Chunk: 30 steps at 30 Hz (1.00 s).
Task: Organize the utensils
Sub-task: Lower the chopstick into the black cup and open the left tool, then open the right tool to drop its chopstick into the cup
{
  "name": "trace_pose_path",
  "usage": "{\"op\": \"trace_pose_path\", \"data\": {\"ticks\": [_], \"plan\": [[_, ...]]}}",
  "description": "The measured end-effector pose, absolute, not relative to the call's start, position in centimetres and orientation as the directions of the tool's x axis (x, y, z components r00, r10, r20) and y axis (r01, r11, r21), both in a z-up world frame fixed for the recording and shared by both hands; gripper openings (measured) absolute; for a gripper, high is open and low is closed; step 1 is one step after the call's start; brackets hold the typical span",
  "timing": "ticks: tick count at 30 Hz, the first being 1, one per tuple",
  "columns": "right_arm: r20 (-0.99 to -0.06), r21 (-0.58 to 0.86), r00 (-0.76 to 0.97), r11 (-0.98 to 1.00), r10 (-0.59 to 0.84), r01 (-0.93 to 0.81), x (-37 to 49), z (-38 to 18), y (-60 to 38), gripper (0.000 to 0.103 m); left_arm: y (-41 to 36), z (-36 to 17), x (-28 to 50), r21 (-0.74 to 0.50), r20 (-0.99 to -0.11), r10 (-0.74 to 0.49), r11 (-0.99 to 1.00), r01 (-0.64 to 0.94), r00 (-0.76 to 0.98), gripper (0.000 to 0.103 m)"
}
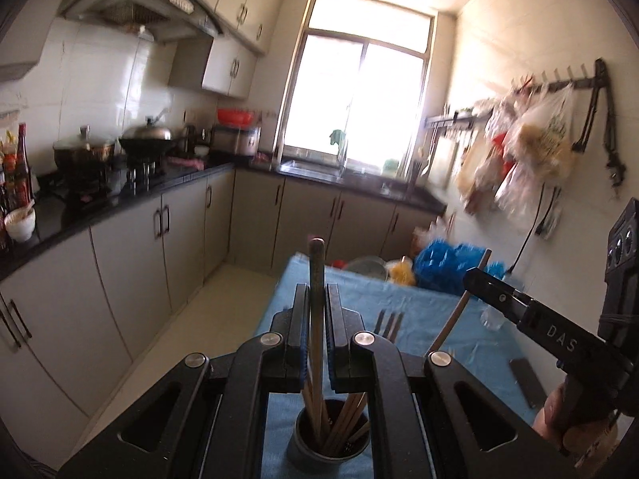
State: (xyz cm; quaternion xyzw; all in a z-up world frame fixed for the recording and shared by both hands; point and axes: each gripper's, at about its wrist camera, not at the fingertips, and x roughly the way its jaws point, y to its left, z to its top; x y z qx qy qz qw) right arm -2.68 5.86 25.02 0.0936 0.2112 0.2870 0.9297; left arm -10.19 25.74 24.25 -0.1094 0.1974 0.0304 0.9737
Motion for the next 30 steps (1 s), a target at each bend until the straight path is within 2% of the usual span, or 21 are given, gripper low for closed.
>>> {"op": "trace_pose_path", "data": {"ticks": [4, 11, 13, 15, 18, 20, 22, 26, 28, 30], "plan": [[-0.401, 0.302, 0.72, 0.824, 0.566, -0.48, -1.5, 22.8, 6.5, 0.007, 26.0, 22.6, -9.0, -0.208, -0.44, 0.009, 0.972, -0.112, 0.898, 0.007], [-0.444, 0.312, 0.701, 0.829, 0.559, -0.463, -0.2, 20.7, 6.4, 0.007, 26.1, 22.2, -9.0, -0.208, -0.436, 0.009, 0.972, -0.111, 0.9, 0.007], [-0.451, 0.314, 0.696, 0.829, 0.558, -0.462, -0.2, 20.3, 6.4, 0.007, 26.2, 22.2, -9.2, -0.213, -0.437, 0.01, 0.97, -0.114, 0.899, 0.013], [-0.455, 0.322, 0.694, 0.83, 0.558, -0.456, -0.1, 20.0, 6.4, 0.007, 26.2, 22.1, -9.6, -0.218, -0.437, 0.014, 0.968, -0.121, 0.899, 0.03], [-0.457, 0.334, 0.694, 0.83, 0.557, -0.446, 0.0, 19.8, 6.2, 0.007, 26.2, 22.2, -10.5, -0.223, -0.429, 0.021, 0.966, -0.129, 0.903, 0.032], [-0.457, 0.345, 0.694, 0.83, 0.557, -0.439, 0.1, 19.7, 5.9, 0.013, 26.2, 22.3, -11.1, -0.221, -0.426, 0.028, 0.966, -0.134, 0.904, 0.033], [-0.448, 0.358, 0.698, 0.828, 0.558, -0.432, 0.1, 19.8, 5.5, 0.03, 26.1, 22.3, -11.7, -0.213, -0.42, 0.041, 0.967, -0.143, 0.907, 0.035], [-0.438, 0.365, 0.709, 0.83, 0.554, -0.422, -0.3, 20.1, 4.6, 0.033, 25.5, 22.4, -12.8, -0.197, -0.413, 0.06, 0.968, -0.154, 0.909, 0.041], [-0.436, 0.375, 0.713, 0.831, 0.55, -0.412, -0.5, 20.1, 4.0, 0.04, 25.1, 22.3, -13.3, -0.19, -0.414, 0.066, 0.969, -0.157, 0.908, 0.044], [-0.435, 0.381, 0.717, 0.833, 0.545, -0.401, -0.8, 19.9, 3.3, 0.041, 24.5, 22.1, -13.7, -0.177, -0.42, 0.073, 0.971, -0.161, 0.905, 0.046]]}}
